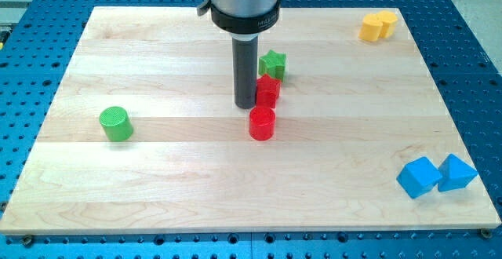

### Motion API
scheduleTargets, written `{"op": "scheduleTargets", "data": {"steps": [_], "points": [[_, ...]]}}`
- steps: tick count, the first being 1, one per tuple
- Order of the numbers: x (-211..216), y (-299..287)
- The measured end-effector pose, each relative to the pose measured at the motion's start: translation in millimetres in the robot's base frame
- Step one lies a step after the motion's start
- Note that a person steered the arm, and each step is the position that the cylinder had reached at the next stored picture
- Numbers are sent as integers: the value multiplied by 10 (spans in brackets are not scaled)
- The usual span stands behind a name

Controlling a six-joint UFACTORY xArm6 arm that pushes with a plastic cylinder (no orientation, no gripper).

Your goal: Place the red circle below the red star

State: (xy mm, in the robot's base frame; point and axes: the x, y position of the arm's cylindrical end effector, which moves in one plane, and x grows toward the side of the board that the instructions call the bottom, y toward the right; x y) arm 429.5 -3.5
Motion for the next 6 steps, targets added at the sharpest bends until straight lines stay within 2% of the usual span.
{"op": "scheduleTargets", "data": {"steps": [3,4,6], "points": [[72,-283],[462,-8],[537,15]]}}
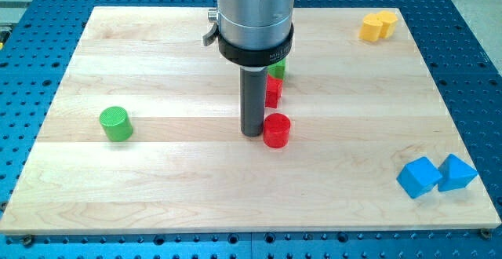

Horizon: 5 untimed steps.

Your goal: Place the red circle below the red star

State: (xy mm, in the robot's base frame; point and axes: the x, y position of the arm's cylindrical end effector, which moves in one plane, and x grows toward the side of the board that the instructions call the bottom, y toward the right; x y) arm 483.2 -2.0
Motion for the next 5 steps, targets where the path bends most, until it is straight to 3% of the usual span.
{"op": "scheduleTargets", "data": {"steps": [2,3,5], "points": [[913,-19],[891,580],[542,803]]}}
